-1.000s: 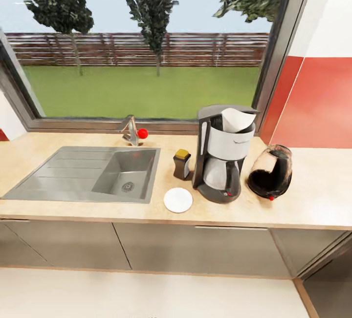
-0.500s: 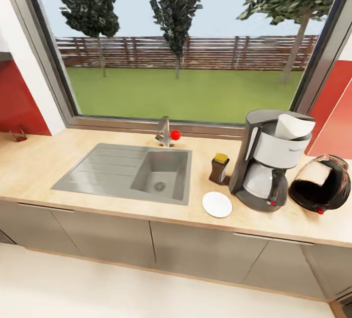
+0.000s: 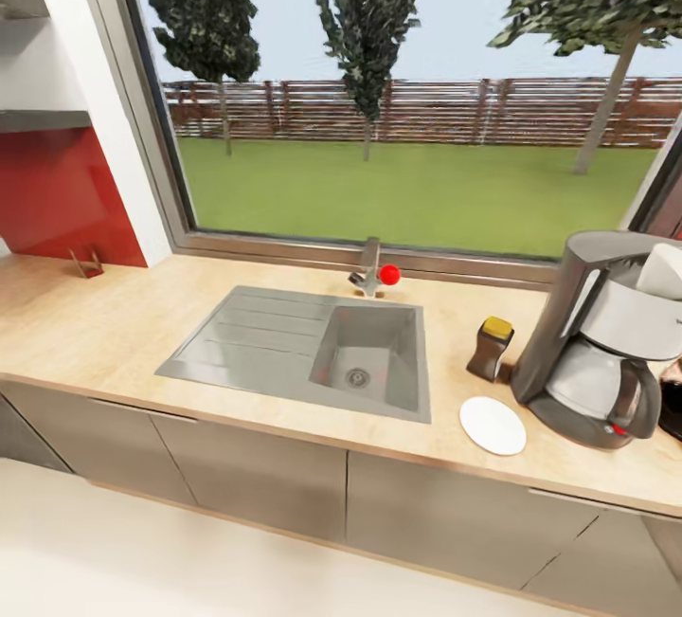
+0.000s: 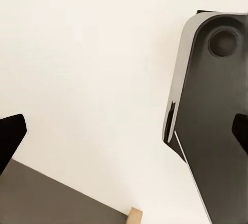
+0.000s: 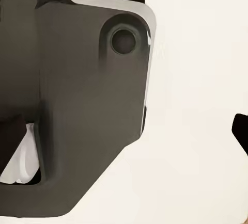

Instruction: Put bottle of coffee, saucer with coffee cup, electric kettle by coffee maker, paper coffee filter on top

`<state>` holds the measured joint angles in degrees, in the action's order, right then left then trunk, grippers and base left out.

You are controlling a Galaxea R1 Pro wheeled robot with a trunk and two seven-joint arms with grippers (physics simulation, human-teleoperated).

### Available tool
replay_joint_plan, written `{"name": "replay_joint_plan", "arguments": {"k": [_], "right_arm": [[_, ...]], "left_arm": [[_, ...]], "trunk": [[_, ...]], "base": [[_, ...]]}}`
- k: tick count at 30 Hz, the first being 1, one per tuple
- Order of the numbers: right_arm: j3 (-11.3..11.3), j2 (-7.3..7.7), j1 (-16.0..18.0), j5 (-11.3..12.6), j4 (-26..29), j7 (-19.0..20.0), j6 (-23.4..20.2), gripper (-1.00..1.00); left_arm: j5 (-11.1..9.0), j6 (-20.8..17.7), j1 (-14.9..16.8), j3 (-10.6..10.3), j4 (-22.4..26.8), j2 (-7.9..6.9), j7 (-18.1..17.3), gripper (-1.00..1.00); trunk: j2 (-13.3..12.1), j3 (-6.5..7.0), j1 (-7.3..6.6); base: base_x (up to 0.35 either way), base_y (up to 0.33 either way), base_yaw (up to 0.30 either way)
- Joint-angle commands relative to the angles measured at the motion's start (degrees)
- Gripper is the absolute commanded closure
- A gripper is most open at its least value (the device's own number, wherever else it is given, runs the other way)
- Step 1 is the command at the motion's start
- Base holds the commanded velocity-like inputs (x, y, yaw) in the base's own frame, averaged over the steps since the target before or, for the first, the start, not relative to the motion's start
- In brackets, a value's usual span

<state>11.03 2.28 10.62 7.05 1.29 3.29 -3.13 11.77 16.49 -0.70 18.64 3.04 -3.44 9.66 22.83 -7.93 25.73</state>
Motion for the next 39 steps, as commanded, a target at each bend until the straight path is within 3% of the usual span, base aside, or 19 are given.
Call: {"name": "replay_joint_plan", "arguments": {"k": [1,11,39], "right_arm": [[0.48,0.04,0.01,0.60,0.11,0.14,-0.31,-1.00],[0.47,0.08,0.01,0.77,0.21,0.46,-0.30,-1.00],[0.48,0.18,0.01,0.69,0.20,0.50,-0.30,-1.00]], "left_arm": [[0.58,0.11,0.00,0.34,0.04,0.02,0.18,-1.00],[0.55,0.04,0.00,0.34,0.04,0.02,0.18,-1.00],[0.54,0.12,0.00,0.43,0.03,0.09,0.18,-1.00]], "trunk": [[0.09,-0.01,0.05],[0.09,0.43,0.05],[0.09,1.73,0.05]], "base": [[0.180,0.306,0.124],[0.183,0.305,0.082],[0.138,0.318,0.237]]}}
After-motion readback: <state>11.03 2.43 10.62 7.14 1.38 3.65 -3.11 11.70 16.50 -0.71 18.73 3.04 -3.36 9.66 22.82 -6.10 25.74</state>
